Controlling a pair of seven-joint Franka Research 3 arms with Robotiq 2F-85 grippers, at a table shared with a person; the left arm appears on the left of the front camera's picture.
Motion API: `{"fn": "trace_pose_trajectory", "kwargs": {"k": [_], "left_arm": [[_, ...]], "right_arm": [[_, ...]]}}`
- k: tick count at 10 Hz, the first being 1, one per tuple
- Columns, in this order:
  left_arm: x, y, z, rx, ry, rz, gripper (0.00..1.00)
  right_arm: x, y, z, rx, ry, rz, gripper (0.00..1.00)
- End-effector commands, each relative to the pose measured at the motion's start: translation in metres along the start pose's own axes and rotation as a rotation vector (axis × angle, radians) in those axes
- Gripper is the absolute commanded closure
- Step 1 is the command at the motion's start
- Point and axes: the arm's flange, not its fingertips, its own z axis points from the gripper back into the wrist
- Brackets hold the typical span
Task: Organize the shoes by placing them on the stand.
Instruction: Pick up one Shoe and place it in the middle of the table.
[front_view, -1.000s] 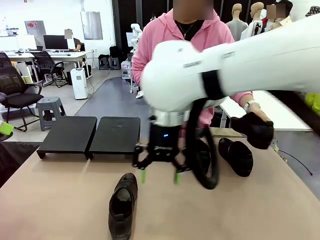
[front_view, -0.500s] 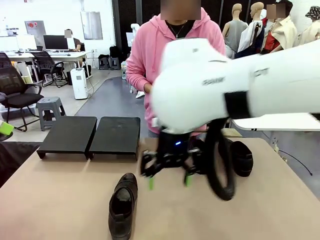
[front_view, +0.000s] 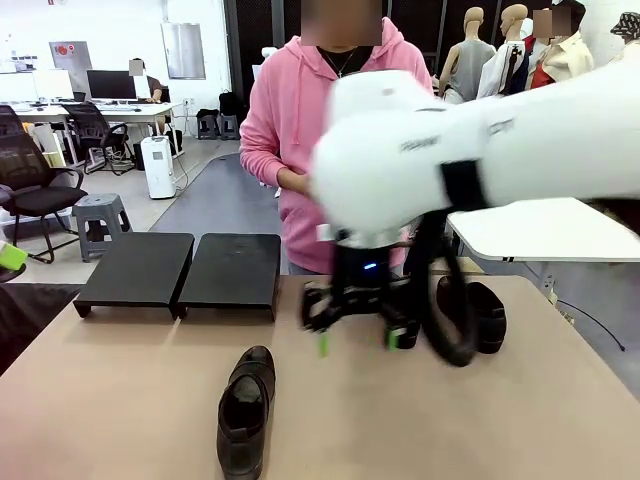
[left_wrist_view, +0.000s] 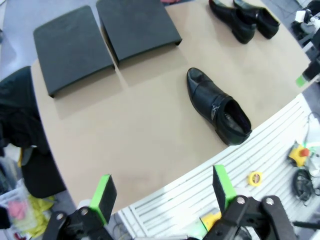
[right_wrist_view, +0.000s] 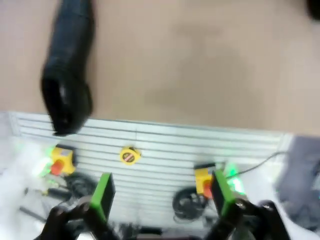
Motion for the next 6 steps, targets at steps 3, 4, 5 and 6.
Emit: {"fn": "trace_pose_trajectory", "kwargs": {"k": [3,4,5,6], "left_arm": [[0.0,0.001,-0.001,-0.011,-0.012,-0.01,0.0],[0.0,0.001,-0.001,-0.011,-0.012,-0.01,0.0],[0.0,0.001,-0.001,-0.011,-0.012,-0.01,0.0],[0.0,0.001,-0.001,-0.011,-0.012,-0.01,0.0]], "right_arm": [[-0.008,-0.2,0.042,0.221,0.055,-0.104,0.0],[0.0,-0.245,0.035,0.29,0.079,-0.149,0.0],[0.001,-0.29,0.02,0.452,0.038,-0.178,0.0],[-0.005,-0.314,0.006,0.656,-0.025,-0.127,0.0]]}}
